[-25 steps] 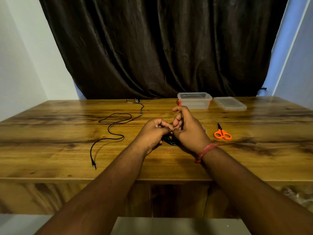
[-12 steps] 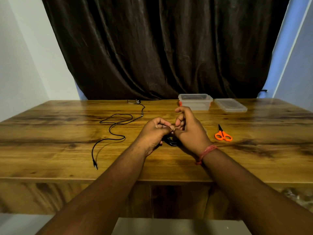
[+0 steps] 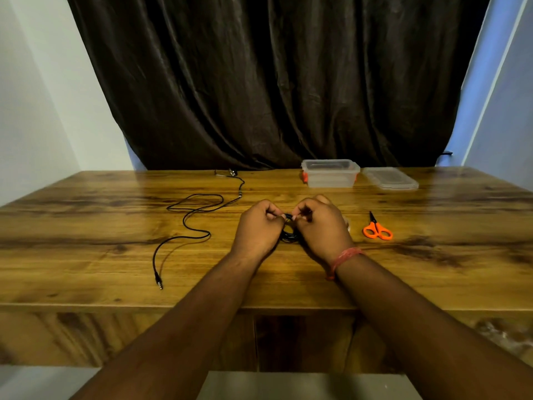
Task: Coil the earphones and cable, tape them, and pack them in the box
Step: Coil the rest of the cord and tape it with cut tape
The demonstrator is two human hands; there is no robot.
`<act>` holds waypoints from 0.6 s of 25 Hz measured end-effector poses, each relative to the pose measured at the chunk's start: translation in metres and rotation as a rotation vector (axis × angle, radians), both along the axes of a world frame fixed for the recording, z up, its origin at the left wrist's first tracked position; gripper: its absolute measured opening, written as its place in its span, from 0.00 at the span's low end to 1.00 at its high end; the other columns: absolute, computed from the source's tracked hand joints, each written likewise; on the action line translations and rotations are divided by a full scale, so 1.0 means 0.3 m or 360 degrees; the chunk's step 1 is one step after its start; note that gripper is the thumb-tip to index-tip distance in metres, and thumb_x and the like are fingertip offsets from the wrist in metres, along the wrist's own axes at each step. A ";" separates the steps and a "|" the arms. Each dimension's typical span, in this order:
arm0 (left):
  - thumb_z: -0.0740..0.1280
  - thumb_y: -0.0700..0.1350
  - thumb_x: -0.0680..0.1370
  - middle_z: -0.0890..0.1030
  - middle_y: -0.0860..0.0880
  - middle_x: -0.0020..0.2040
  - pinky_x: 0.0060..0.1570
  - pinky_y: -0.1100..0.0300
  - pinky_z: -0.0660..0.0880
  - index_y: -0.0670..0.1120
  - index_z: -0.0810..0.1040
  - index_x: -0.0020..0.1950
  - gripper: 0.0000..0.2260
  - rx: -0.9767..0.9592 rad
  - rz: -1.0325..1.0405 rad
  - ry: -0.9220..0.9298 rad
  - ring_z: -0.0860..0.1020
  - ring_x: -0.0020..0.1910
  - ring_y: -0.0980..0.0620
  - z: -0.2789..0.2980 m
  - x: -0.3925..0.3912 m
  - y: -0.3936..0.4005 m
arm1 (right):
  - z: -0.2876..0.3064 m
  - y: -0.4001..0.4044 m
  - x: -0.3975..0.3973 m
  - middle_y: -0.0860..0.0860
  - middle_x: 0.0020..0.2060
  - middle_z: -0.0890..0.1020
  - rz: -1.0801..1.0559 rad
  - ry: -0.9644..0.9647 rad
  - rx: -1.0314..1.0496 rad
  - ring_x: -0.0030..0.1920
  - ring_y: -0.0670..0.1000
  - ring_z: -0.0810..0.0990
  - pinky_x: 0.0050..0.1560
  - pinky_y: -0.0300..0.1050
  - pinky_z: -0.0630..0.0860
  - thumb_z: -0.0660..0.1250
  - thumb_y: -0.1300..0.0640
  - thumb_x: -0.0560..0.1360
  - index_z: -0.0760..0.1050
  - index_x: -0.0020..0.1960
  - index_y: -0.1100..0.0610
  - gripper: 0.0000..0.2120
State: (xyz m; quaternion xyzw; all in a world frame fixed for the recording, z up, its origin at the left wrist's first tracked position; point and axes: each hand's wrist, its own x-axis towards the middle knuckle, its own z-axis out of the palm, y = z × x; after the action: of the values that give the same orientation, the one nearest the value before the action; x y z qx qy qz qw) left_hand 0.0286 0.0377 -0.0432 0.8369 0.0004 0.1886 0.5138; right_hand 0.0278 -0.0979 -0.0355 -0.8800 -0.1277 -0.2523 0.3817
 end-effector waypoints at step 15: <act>0.61 0.42 0.81 0.83 0.49 0.53 0.54 0.56 0.76 0.47 0.82 0.55 0.10 0.0184 0.0073 0.0054 0.79 0.52 0.50 -0.007 0.025 0.010 | 0.009 0.002 -0.021 0.55 0.52 0.79 0.0063 0.0126 -0.0356 0.52 0.56 0.78 0.49 0.39 0.70 0.65 0.68 0.75 0.81 0.52 0.59 0.11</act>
State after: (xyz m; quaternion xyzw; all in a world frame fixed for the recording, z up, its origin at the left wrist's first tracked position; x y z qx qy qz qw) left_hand 0.0360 0.0406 -0.0453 0.8680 0.0176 0.1859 0.4600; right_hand 0.0214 -0.0974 -0.0327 -0.9236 -0.1573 -0.1940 0.2907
